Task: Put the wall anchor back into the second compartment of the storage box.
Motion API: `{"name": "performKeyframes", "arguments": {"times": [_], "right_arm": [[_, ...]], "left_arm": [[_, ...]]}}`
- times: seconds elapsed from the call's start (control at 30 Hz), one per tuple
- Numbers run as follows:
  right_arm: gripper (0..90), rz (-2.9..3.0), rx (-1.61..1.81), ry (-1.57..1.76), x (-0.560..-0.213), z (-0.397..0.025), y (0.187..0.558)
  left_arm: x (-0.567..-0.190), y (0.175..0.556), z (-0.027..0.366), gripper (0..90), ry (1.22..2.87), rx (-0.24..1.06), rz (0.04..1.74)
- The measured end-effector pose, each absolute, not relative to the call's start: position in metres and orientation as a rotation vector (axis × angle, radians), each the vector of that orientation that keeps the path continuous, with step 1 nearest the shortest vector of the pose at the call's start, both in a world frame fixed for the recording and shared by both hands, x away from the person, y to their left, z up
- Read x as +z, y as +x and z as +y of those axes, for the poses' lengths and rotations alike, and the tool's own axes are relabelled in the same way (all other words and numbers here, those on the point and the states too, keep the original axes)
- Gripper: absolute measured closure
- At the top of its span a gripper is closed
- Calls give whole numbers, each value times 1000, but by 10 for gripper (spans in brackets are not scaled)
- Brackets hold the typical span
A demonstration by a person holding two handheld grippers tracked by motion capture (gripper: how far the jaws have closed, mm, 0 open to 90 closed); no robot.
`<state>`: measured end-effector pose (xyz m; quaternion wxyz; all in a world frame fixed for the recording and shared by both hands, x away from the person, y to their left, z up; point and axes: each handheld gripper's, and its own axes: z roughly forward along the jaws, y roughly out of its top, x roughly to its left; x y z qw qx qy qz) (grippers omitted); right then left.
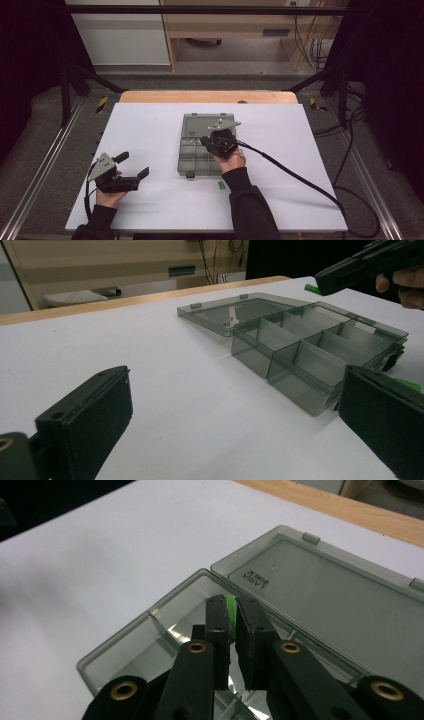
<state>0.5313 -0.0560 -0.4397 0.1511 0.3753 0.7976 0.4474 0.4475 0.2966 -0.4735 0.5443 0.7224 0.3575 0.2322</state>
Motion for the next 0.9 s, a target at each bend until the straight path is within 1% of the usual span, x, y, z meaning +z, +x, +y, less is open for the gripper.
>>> {"name": "performKeyframes", "arguments": {"times": [0.37,0.7,0.77,0.9], "right_arm": [[843,2365,1209,1135,-464,-48,547],[840,2388,1167,1157,-471,-48,551],[827,2391,1168,1160,-472,-47,552],[742,2375,1167,1150,-470,-48,551]], "left_arm": [[-474,448,297,6,1714,549,850],[-474,448,297,7,1715,547,851],[-474,448,297,7,1715,547,850],[-474,448,297,7,1715,548,852]]}}
